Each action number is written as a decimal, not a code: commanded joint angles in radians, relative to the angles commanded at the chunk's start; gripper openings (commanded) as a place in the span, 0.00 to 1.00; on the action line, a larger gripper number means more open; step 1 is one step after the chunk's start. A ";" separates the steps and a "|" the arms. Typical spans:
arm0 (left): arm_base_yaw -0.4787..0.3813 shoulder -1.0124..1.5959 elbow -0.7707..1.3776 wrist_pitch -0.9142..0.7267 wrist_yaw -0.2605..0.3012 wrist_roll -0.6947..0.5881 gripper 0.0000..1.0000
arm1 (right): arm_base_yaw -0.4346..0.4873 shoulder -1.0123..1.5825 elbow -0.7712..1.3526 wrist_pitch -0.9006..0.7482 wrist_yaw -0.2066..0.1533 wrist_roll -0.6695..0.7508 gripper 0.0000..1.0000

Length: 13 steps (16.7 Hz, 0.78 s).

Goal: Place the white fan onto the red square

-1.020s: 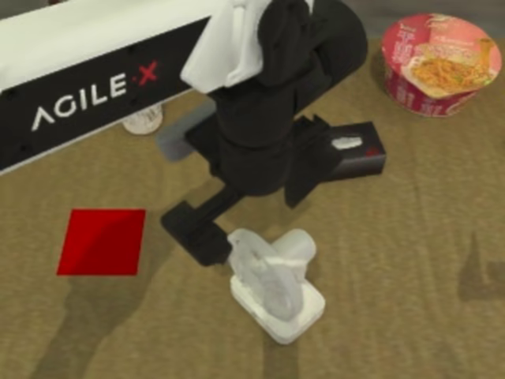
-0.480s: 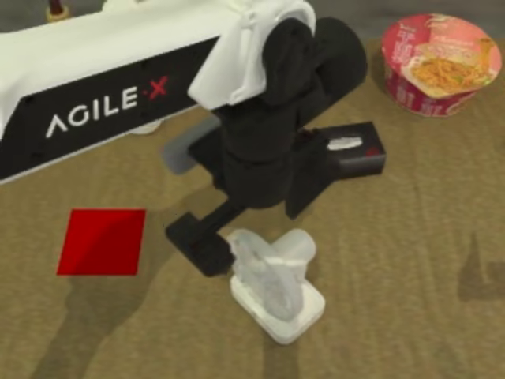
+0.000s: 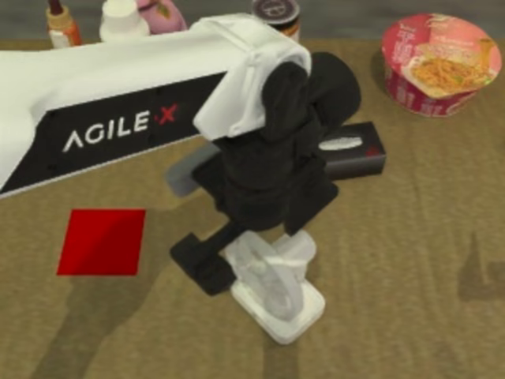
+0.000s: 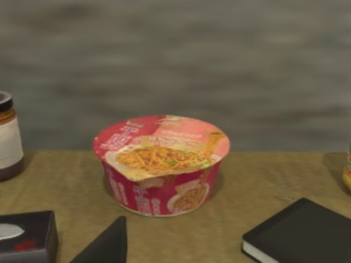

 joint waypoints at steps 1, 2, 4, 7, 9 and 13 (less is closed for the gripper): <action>0.000 0.000 0.000 0.000 0.000 0.000 1.00 | 0.000 0.000 0.000 0.000 0.000 0.000 1.00; 0.000 0.000 0.000 0.000 0.000 0.000 0.92 | 0.000 0.000 0.000 0.000 0.000 0.000 1.00; 0.000 0.000 0.000 0.000 0.000 0.000 0.77 | 0.000 0.000 0.000 0.000 0.000 0.000 1.00; 0.000 0.000 0.000 0.000 0.000 0.000 0.55 | 0.000 0.000 0.000 0.000 0.000 0.000 1.00; 0.000 0.000 0.000 0.000 0.000 0.000 0.40 | 0.000 0.000 0.000 0.000 0.000 0.000 1.00; 0.000 0.000 0.000 0.000 0.000 0.000 0.10 | 0.000 0.000 0.000 0.000 0.000 0.000 1.00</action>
